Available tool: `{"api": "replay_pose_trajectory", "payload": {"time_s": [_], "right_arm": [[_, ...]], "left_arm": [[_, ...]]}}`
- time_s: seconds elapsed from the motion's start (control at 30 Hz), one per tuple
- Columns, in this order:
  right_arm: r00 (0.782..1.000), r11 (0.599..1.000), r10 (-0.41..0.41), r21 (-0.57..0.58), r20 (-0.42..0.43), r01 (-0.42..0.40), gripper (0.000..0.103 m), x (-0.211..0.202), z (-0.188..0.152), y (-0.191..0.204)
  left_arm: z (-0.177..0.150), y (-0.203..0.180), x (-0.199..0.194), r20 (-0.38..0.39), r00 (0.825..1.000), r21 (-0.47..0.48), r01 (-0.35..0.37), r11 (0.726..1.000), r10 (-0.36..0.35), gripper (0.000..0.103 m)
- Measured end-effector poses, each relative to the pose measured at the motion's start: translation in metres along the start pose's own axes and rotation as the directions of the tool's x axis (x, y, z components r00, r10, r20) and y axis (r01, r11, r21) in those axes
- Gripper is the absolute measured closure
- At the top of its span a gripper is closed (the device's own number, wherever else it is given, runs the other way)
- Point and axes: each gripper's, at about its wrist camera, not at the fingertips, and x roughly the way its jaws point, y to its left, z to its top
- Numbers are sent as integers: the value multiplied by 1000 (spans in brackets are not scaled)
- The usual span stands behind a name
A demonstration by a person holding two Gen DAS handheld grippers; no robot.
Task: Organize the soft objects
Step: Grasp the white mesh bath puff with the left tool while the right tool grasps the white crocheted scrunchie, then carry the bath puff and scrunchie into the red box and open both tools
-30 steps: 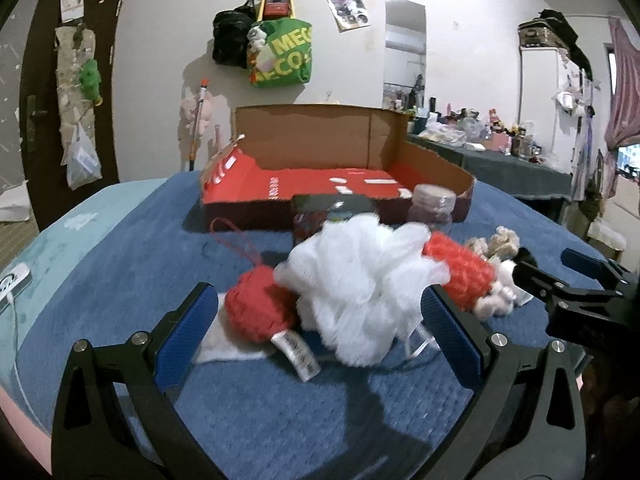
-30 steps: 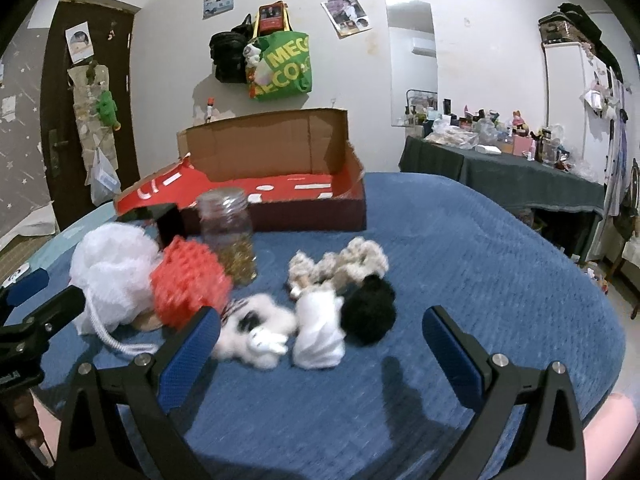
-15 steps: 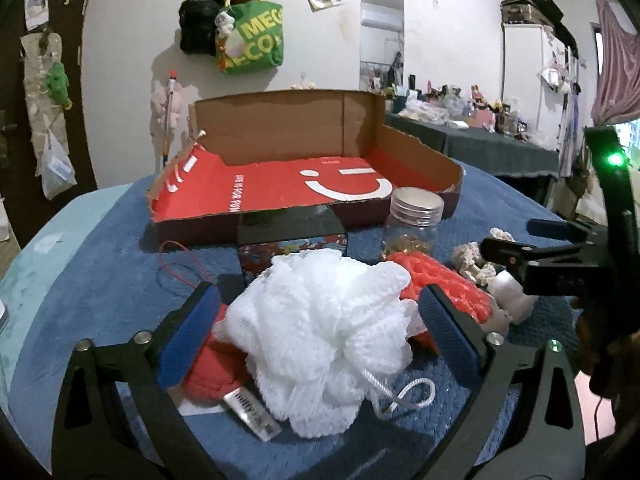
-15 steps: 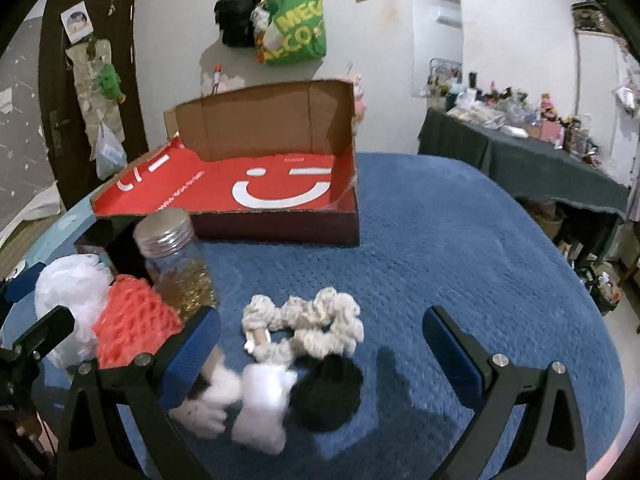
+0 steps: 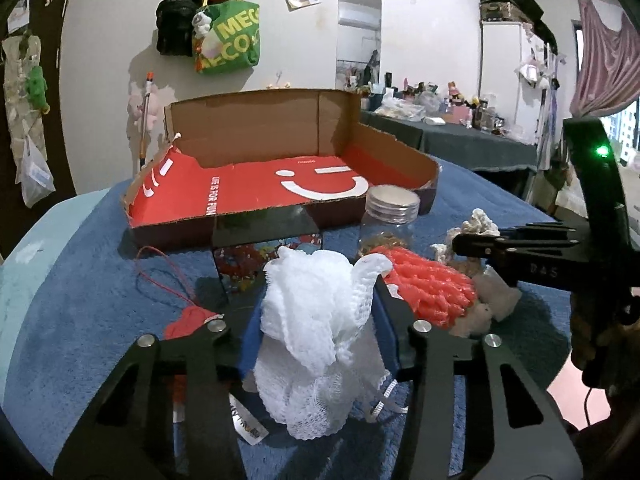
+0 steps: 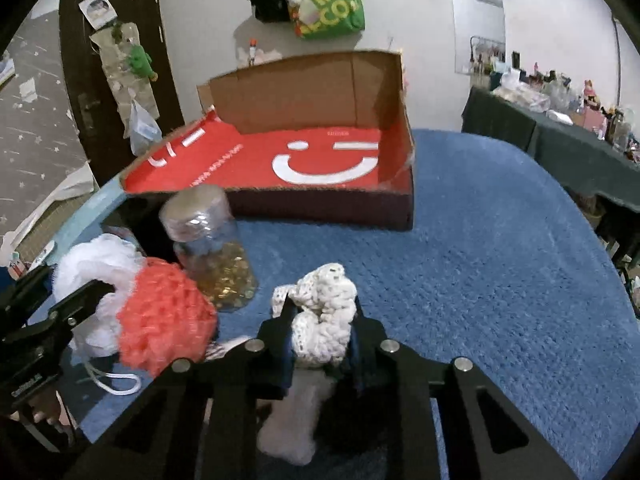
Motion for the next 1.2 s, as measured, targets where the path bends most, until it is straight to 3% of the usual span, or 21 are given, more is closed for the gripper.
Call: {"api": "replay_pose_trajectory", "payload": {"time_s": [0.33, 0.8, 1.2], "right_arm": [[993, 999, 12, -43, 114, -7, 80, -39, 1, 36], [990, 999, 20, -45, 139, -13, 80, -52, -4, 42], [979, 996, 47, -80, 200, -31, 80, -68, 18, 52]], "left_arm": [[3, 5, -23, 32, 999, -5, 26, 1000, -26, 67], [8, 9, -43, 67, 998, -3, 7, 1000, -7, 71], [35, 14, -58, 145, 989, 12, -9, 1000, 8, 71]]}}
